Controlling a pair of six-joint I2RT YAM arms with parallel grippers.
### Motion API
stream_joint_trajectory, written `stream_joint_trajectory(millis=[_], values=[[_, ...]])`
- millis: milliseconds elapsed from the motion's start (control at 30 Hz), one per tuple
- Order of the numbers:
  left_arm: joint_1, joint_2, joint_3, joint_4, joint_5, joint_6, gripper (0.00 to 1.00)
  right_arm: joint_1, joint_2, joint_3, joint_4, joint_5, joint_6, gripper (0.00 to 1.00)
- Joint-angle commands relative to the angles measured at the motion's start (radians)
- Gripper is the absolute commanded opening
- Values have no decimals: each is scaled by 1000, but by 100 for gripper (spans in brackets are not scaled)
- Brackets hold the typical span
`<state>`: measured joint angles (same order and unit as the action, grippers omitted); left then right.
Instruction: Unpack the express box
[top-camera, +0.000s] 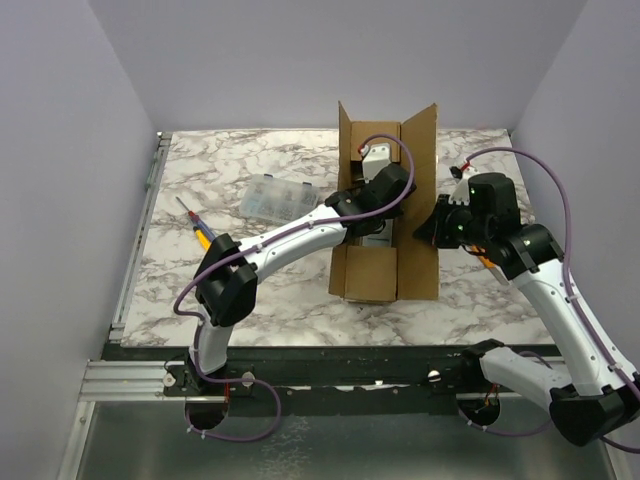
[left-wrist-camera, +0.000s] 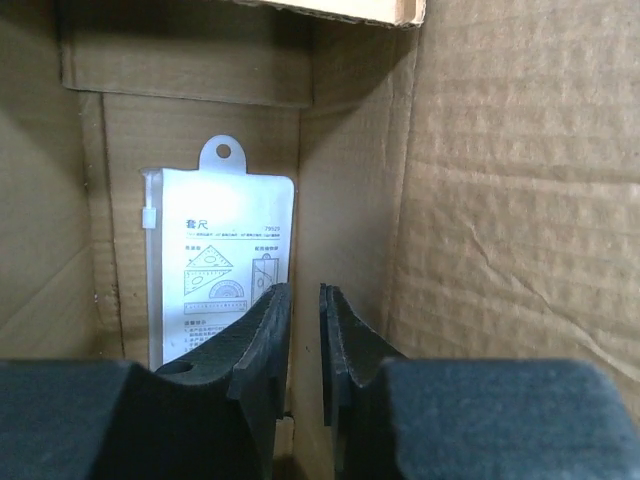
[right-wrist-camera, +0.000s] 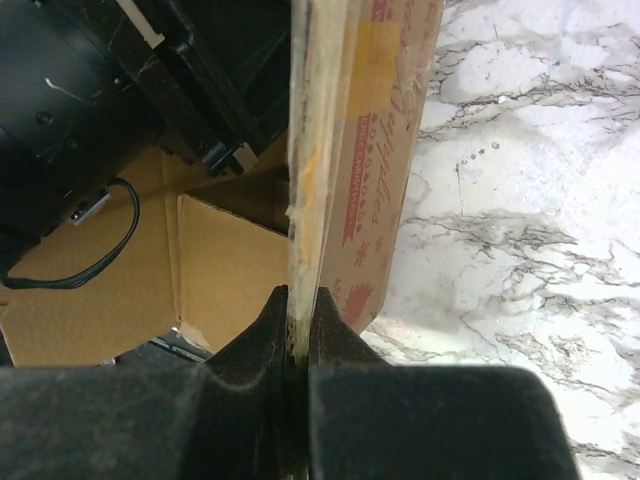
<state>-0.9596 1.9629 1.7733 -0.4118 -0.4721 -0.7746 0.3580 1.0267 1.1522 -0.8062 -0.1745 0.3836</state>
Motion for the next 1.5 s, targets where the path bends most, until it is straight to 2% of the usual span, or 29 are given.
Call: stream_joint_trajectory(millis=[0,133,367,500,767,900,1067,1167,1267,1400,1467], values=[[0,-5,10,-20,-39,16,23,1,-35,-12,57,-6,-21,0],[13,-2,-21,-27,-39,3,30,0,-31,-13,62,-11,-22,0],[52,50,-49,-34,-12,-31,32,1,-29,-7,64,-20,-21,0],[60,93,-35,-36,12,-15,46,1,-31,-5,59,-14,-21,0],[58,153,-57,-47,-36,-12,78,1,-23,-11,68,-27,-19,0],[59,196,-64,-46,-13,-21,86,1,-19,-15,73,-26,-20,0],[62,295,-50,-50,-48,-6,87,1,-15,-24,78,-28,-20,0],[66,357,-51,-52,-60,-15,86,1,-14,-31,79,-20,-19,0],[74,390,-58,-38,-31,-31,73,1,-13,-42,82,-18,-19,0],[74,379,-64,14,8,-25,33,1,-11,-68,93,-18,-17,0],[74,357,-52,25,19,-5,19,1,-12,-81,94,-16,-15,0]])
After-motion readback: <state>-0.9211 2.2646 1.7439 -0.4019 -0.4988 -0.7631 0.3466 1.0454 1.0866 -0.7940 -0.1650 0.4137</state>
